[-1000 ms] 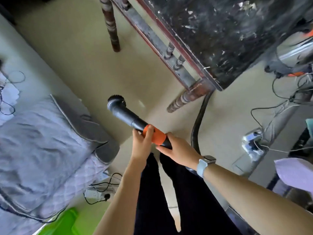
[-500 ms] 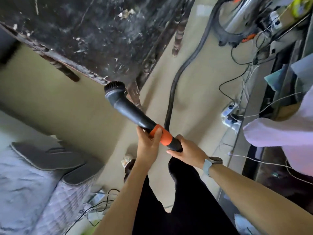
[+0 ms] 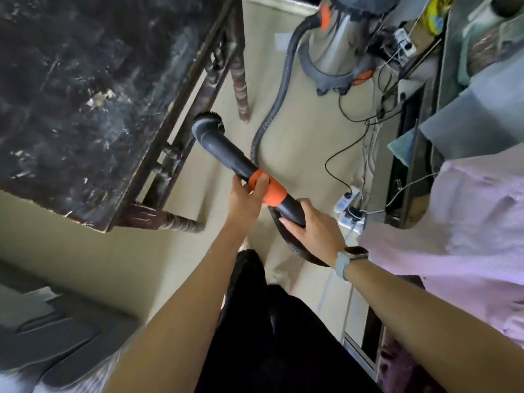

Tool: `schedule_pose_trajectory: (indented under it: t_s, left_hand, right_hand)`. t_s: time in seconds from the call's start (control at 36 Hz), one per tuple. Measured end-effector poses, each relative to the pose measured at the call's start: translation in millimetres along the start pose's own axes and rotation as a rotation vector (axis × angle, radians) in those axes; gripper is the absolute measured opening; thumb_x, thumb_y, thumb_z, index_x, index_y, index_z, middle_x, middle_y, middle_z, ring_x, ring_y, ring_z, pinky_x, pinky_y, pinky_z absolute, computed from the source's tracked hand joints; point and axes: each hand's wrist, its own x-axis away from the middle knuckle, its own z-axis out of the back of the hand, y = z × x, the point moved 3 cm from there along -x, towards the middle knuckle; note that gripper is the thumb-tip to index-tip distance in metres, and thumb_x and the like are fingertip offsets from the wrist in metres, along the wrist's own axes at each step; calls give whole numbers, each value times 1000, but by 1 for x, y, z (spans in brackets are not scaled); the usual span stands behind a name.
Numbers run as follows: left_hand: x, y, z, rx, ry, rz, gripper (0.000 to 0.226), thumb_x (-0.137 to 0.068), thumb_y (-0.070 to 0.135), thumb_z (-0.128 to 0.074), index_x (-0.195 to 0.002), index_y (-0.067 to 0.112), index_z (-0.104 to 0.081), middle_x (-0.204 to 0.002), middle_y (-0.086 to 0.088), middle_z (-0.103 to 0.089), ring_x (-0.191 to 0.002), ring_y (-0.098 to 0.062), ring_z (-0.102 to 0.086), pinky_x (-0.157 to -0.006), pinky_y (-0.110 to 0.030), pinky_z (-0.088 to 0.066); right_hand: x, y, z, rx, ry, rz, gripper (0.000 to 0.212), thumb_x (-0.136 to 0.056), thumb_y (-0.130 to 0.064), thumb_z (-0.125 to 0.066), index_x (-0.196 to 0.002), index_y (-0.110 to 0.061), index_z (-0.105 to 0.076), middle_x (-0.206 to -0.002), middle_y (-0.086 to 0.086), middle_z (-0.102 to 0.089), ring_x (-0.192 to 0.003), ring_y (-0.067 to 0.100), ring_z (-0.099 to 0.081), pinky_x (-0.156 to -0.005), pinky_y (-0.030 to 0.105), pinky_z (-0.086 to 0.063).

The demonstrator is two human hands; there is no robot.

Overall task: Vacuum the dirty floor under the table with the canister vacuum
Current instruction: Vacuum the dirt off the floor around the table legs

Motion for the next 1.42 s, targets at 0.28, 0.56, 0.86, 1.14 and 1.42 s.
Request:
schedule_pose_trajectory:
  t_s: [0.28,0.56,0.86,1.14,1.42]
  left_hand:
    - [-137,101,-49,32,-171,-15,41,-95,29,-58,-127,12,-42,-125,-11,-57,-111,-25,-60,-80,-32,-55]
    - [-243,213,-69,9,-223,-65,35,-96,30,-57,-125,14,-46,-119,-9,-61,-109,-23,-62,-90,-36,-55]
    - [-366,291,-95,19,-142,-71,43,-95,32,-58,-129,9,-47,-122,-8,-63,-104,-21,-65,-68,-21,-57]
    - [-508,383,-155,27,72,-48,43,-97,31,-55,-132,7,-47,-118,-9,-64,-105,-24,-65,-92,-38,-54]
    - [-584,464,-172,264,220,-33,35,-98,24,-51,-127,3,-50,-107,-7,-65,-93,-19,-67,-67,-20,-56]
  right_hand:
    - [-141,-13,42,-52,138,-116,48,-91,-48,-56,-118,-8,-48,-89,9,-68,-78,34,-64,-61,35,-42]
    - [-283,-48,94,-190,207,-168,42,-92,-41,-58,-113,-5,-49,-74,1,-55,-67,28,-57,-55,29,-30]
    - [-446,-35,132,-212,111,-92,41,-93,-42,-56,-111,-6,-49,-81,15,-66,-76,38,-62,-62,42,-49]
    - [-651,-5,190,-124,-48,12,45,-93,-49,-54,-110,-8,-47,-74,10,-64,-68,33,-63,-60,43,-52]
    - [-786,-21,249,85,-180,240,40,-95,-46,-50,-108,-9,-47,-74,4,-58,-64,29,-58,-50,33,-39]
